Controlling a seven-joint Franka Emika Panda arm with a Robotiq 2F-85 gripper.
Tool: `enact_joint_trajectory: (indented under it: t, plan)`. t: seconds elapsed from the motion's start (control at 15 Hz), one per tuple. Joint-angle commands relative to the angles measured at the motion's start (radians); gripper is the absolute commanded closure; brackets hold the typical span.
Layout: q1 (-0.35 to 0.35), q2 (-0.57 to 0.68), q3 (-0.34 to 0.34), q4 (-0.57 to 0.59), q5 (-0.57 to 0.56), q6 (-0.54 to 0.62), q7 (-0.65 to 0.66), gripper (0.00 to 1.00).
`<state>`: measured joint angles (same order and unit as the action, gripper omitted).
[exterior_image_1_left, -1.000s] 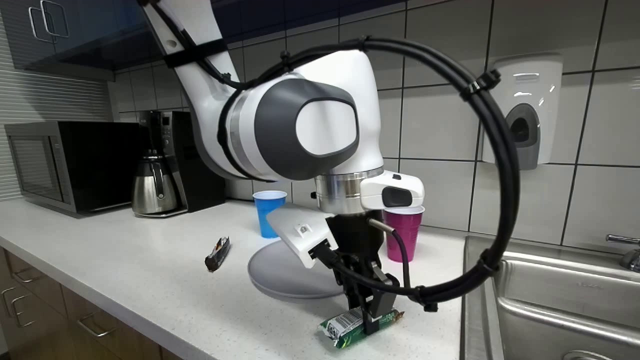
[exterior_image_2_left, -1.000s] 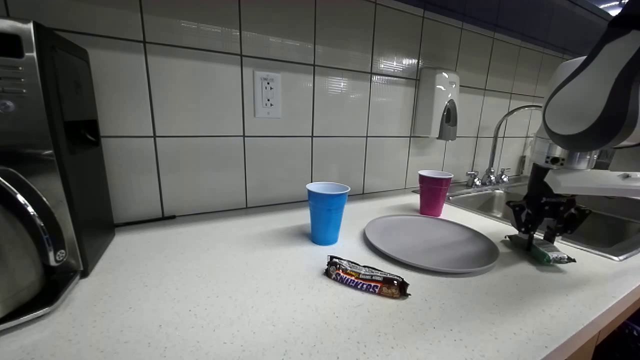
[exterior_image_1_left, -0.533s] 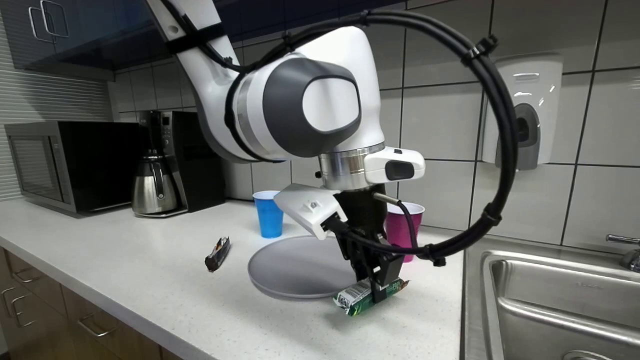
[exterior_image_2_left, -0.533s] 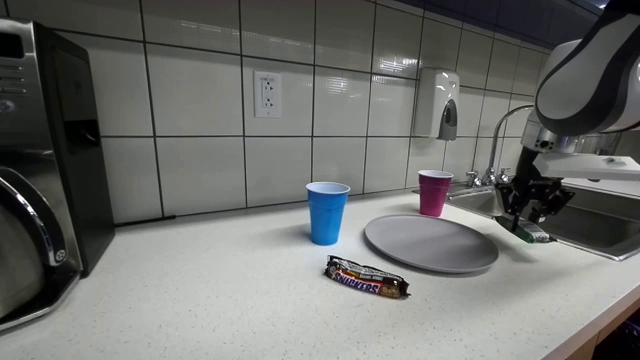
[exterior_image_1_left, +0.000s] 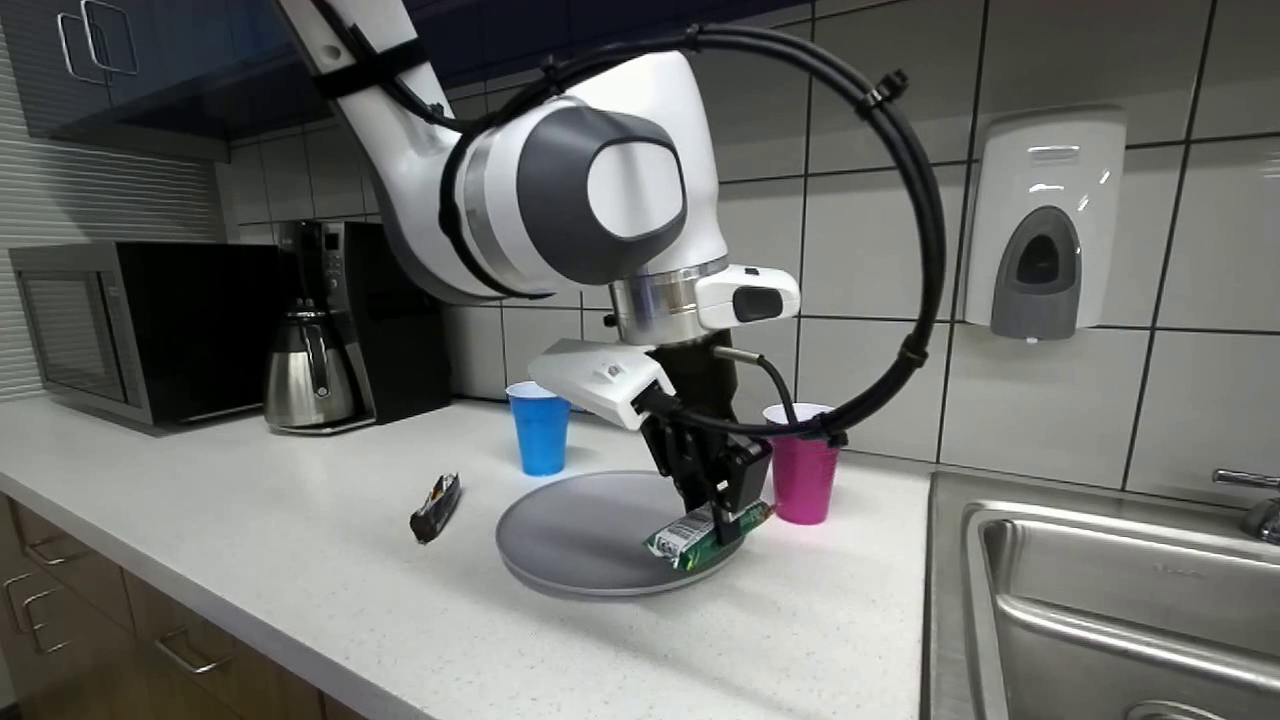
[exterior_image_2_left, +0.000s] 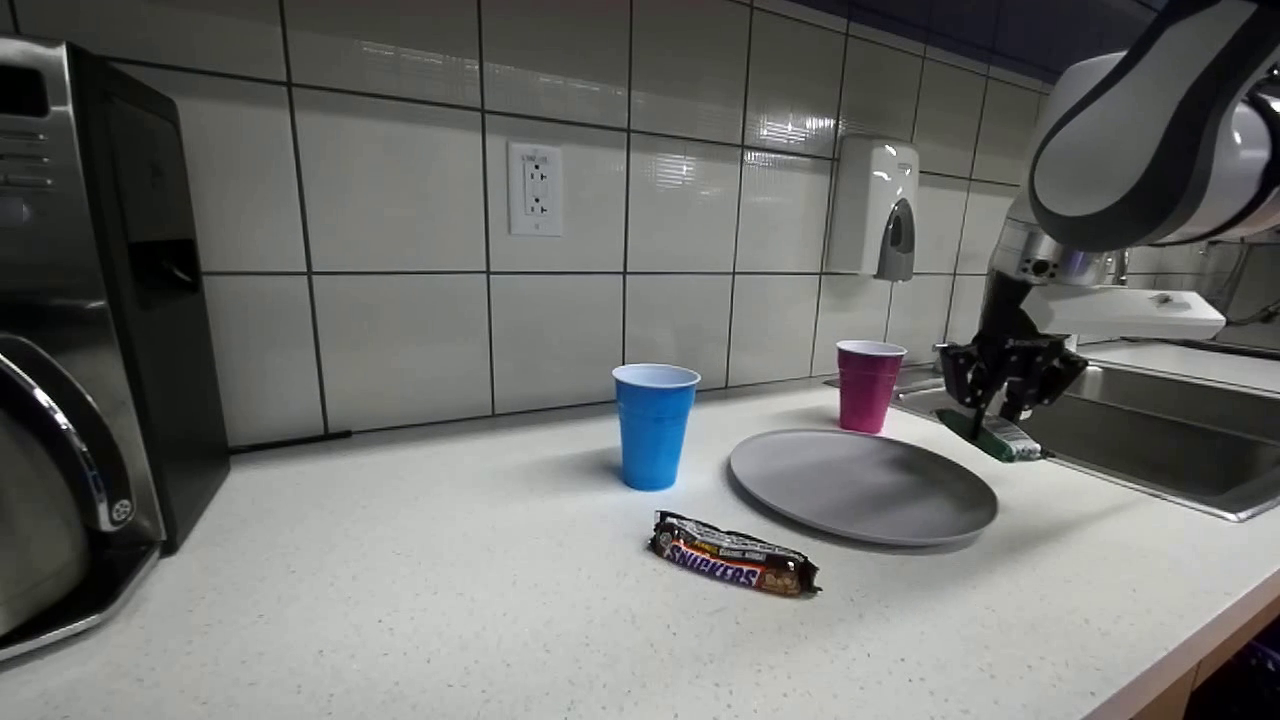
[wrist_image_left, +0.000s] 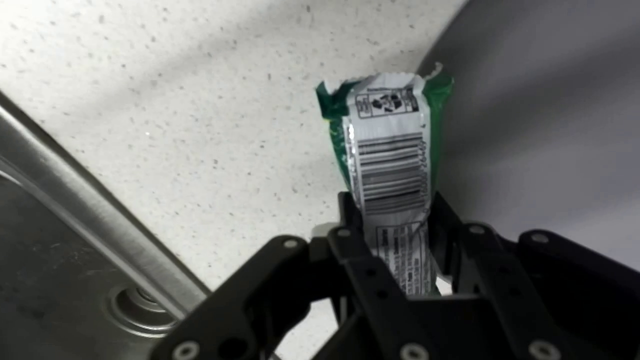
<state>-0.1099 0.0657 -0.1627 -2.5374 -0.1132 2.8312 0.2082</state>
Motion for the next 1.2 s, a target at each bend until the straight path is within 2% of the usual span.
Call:
enact_joint_trajectory:
  t: [0.0, 0.47, 0.93, 1.0, 1.07, 1.13]
  plan:
    - [0.017, 0.018, 0.034, 0.042, 0.034, -0.019, -0.054, 0.88]
    - [0.032, 0.109, 0.074, 0.121, 0.091, -0.017, -0.117, 0.88]
    - [0.023, 0.191, 0.083, 0.195, 0.111, -0.027, -0.165, 0.88]
    - [0.022, 0.196, 0.085, 0.201, 0.113, -0.031, -0.171, 0.72]
    - [0.025, 0.199, 0.083, 0.205, 0.105, -0.032, -0.171, 0.39]
    - [0.024, 0.2, 0.085, 0.207, 0.107, -0.031, -0.176, 0.37]
